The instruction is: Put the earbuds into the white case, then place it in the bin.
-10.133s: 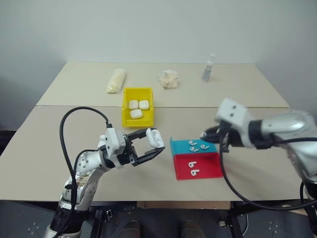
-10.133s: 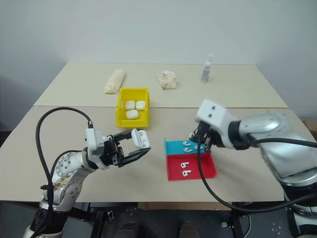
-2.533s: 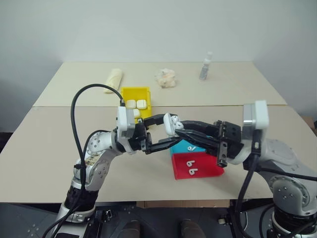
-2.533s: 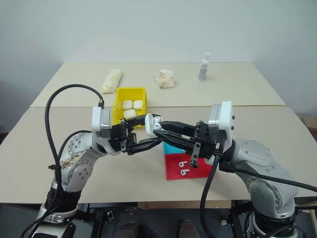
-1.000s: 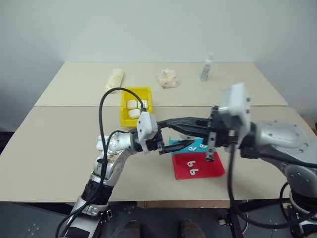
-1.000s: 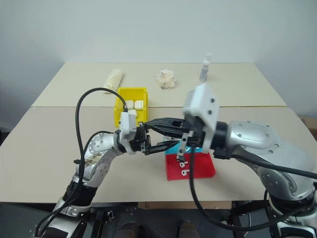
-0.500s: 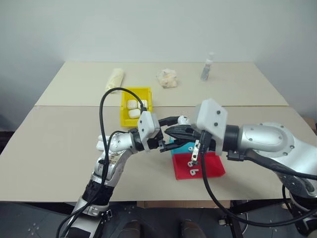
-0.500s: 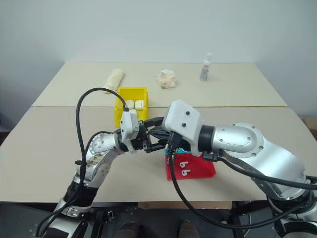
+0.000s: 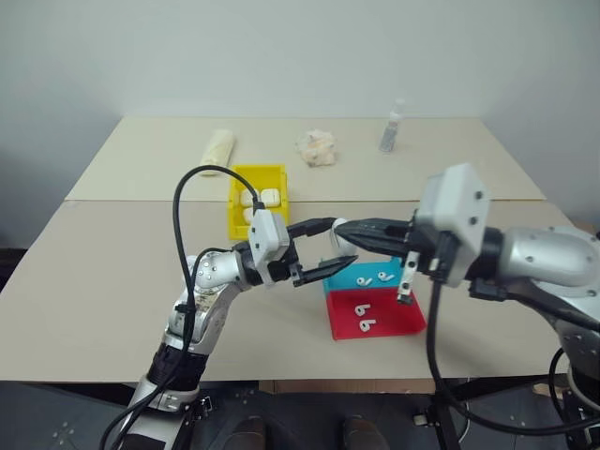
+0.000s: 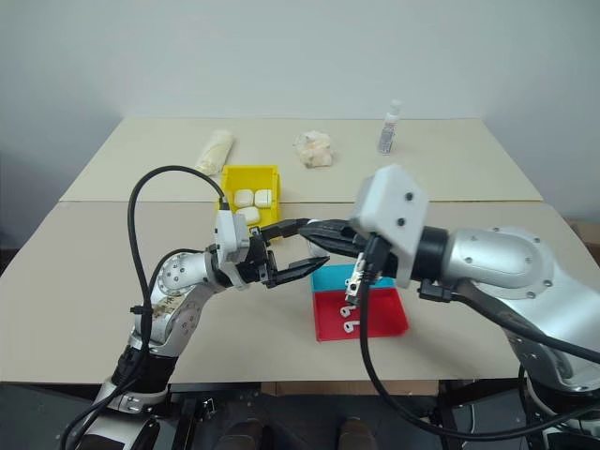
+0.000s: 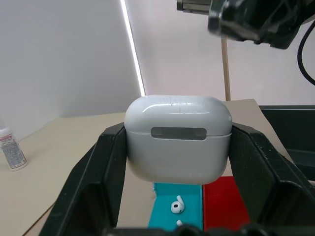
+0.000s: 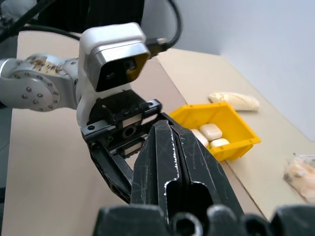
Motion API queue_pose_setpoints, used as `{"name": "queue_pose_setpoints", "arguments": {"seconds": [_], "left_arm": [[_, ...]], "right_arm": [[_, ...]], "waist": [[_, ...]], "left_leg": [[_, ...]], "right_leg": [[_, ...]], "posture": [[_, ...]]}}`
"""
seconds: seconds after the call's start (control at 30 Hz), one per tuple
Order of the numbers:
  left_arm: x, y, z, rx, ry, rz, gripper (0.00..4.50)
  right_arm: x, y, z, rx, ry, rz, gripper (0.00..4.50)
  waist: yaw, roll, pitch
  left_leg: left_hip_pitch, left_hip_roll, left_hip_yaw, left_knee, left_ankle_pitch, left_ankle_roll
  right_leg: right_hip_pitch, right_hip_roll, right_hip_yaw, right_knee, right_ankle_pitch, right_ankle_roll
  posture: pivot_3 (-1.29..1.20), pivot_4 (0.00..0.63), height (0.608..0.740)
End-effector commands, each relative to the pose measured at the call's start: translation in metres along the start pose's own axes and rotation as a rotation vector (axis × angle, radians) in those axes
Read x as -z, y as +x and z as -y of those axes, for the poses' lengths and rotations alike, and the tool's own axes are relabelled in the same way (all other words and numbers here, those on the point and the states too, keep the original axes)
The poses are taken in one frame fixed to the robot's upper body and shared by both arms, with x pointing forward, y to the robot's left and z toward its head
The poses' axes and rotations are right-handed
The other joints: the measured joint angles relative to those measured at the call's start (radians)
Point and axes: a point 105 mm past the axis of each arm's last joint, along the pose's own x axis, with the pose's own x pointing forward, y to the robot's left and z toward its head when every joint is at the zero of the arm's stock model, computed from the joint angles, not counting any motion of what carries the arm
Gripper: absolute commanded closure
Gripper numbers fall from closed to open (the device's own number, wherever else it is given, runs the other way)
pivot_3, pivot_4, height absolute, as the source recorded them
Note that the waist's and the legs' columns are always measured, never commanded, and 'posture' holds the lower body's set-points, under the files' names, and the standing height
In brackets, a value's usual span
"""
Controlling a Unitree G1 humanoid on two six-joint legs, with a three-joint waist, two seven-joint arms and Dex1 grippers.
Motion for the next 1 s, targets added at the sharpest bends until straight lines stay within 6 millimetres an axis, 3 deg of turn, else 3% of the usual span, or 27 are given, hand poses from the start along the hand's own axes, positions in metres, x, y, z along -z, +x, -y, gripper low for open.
{"name": "queue_pose_setpoints", "arguments": {"seconds": [0.03, 0.2, 0.33, 0.47, 0.73, 0.9, 1.0], "left_arm": [[-0.024, 0.000, -0.035, -0.183, 0.056, 0.054, 1.72], [-0.024, -0.005, -0.103, -0.564, 0.143, -0.068, 1.72], [0.000, -0.021, -0.141, -0.794, 0.206, -0.249, 1.72], [0.020, -0.027, -0.150, -0.848, 0.193, -0.348, 1.72], [0.058, -0.029, -0.145, -0.816, 0.169, -0.485, 1.72], [0.061, -0.023, -0.142, -0.809, 0.193, -0.472, 0.12], [0.061, -0.022, -0.142, -0.809, 0.208, -0.463, 0.03]], "right_arm": [[0.002, -0.015, 0.016, 0.108, -0.043, -0.025, 4.46], [0.026, -0.024, 0.019, 0.154, -0.006, -0.098, 4.46], [0.040, -0.024, 0.016, 0.169, 0.014, -0.135, 4.46], [0.046, -0.023, 0.015, 0.172, 0.027, -0.147, 4.46], [0.058, -0.023, 0.013, 0.186, 0.053, -0.186, 4.46], [0.062, -0.025, 0.012, 0.194, 0.064, -0.212, 4.50], [0.063, -0.026, 0.012, 0.197, 0.061, -0.213, 4.50]], "waist": [[0.003, 0.000, 0.000], [0.012, 0.000, 0.000], [0.010, -0.001, 0.000], [0.009, -0.001, 0.000], [0.012, -0.001, 0.000], [0.013, -0.001, 0.000], [0.013, -0.001, 0.000]], "left_leg": [[0.000, 0.000, 0.000, 0.000, 0.000, 0.000], [0.000, -0.001, 0.001, 0.001, 0.000, 0.000], [0.001, -0.001, 0.001, 0.000, 0.000, 0.001], [0.000, -0.001, 0.001, 0.000, 0.000, 0.000], [-0.001, -0.002, 0.002, 0.000, 0.000, 0.000], [-0.001, -0.002, 0.002, 0.000, 0.000, 0.000], [-0.001, -0.002, 0.002, 0.000, 0.000, 0.000]], "right_leg": [[0.000, 0.000, 0.000, 0.000, 0.000, 0.000], [0.001, 0.000, 0.000, 0.000, 0.000, 0.001], [0.002, 0.000, -0.001, 0.000, 0.000, 0.001], [0.001, 0.000, -0.001, 0.000, 0.000, 0.001], [0.001, 0.000, -0.002, 0.000, 0.001, 0.001], [0.001, -0.001, -0.002, 0.000, 0.001, 0.001], [0.001, -0.001, -0.002, 0.000, 0.001, 0.001]], "posture": [[0.00, 0.150, 0.740], [0.00, 0.150, 0.740], [0.00, 0.150, 0.740], [0.00, 0.150, 0.740], [0.00, 0.150, 0.740], [0.00, 0.150, 0.740], [0.00, 0.150, 0.740]]}}
